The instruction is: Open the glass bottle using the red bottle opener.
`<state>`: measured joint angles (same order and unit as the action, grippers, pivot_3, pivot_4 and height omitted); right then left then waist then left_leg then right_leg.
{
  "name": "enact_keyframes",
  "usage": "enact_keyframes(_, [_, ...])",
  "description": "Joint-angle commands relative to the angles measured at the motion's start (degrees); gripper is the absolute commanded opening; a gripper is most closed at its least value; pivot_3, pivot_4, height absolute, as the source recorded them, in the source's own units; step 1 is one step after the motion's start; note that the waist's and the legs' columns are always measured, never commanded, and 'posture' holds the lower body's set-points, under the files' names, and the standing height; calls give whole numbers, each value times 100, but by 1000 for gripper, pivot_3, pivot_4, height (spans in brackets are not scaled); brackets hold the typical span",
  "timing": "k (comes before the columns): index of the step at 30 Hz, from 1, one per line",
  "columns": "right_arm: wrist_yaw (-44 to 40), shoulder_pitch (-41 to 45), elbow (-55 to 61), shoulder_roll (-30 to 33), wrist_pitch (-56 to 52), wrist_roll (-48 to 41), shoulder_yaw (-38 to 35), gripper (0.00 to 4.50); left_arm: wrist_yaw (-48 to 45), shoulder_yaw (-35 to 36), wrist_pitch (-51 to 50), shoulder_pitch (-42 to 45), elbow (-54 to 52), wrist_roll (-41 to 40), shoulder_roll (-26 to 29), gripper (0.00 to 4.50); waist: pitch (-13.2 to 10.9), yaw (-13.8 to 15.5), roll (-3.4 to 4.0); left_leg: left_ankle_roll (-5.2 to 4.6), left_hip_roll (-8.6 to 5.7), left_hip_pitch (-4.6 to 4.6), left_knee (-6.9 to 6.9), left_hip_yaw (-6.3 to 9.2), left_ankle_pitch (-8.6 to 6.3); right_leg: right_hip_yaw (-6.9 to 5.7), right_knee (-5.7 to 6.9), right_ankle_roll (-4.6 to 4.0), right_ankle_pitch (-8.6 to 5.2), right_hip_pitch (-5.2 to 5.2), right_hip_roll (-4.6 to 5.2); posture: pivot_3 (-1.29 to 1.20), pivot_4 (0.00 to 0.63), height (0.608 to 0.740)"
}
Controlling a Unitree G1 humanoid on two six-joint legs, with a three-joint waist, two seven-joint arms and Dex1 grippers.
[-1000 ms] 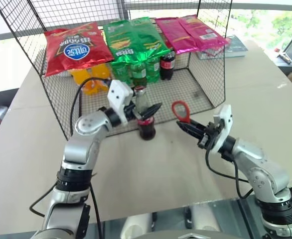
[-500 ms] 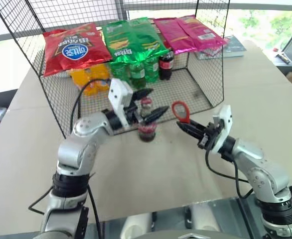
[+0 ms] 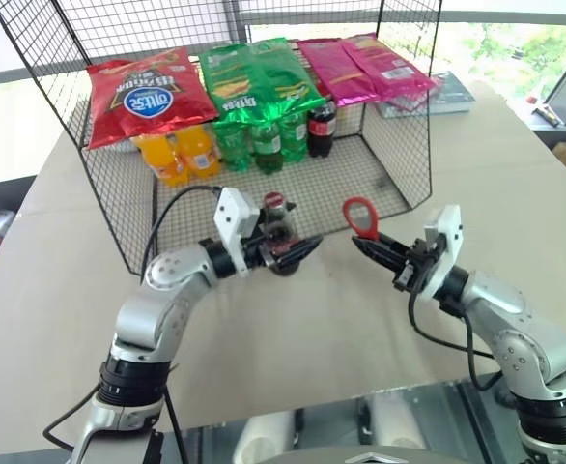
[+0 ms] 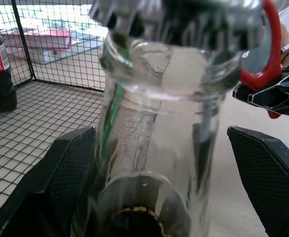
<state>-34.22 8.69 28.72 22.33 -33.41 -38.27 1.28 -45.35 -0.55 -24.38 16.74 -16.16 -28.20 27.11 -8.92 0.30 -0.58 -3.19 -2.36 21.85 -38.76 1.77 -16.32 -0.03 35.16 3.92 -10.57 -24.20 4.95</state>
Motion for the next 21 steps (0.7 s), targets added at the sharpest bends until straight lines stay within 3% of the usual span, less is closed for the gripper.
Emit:
enact_keyframes(1, [26, -3, 254, 27, 47, -94, -109, 0, 49, 104, 149, -9, -156, -3, -8, 4409, 0, 0, 0, 0, 0, 0, 0, 0, 0, 0, 0, 0, 0, 0, 0, 0, 150, 740])
enact_keyframes(8, [29, 3, 227, 22, 58, -92, -92, 0, 352, 217, 97, 48, -155, -15, -69, 4409, 0, 1, 0, 0, 1, 0, 0, 0, 0, 0, 0, 0, 0, 0, 0, 0, 150, 740])
enact_keyframes(10, [27, 3, 223, 19, 60, -94, -89, 0, 360, 268, 73, 35, -129, -58, -33, 3919, 0, 1, 0, 0, 1, 0, 0, 1, 0, 0, 0, 0, 0, 0, 0, 0, 150, 740])
enact_keyframes(14, [20, 3, 211, 15, 64, -92, -79, 0, 300, 296, 107, -18, -122, -38, 37, 2328, 0, 0, 0, 0, 1, 0, 0, 0, 0, 0, 0, 0, 0, 0, 0, 0, 150, 740])
enact_keyframes(21, [14, 25, 191, 0, 82, -84, -69, 0, 234, 262, 133, -120, -202, 6, 103, 2260, 0, -9, 0, 0, 1, -1, 0, 0, 0, 0, 0, 0, 0, 0, 0, 0, 150, 740])
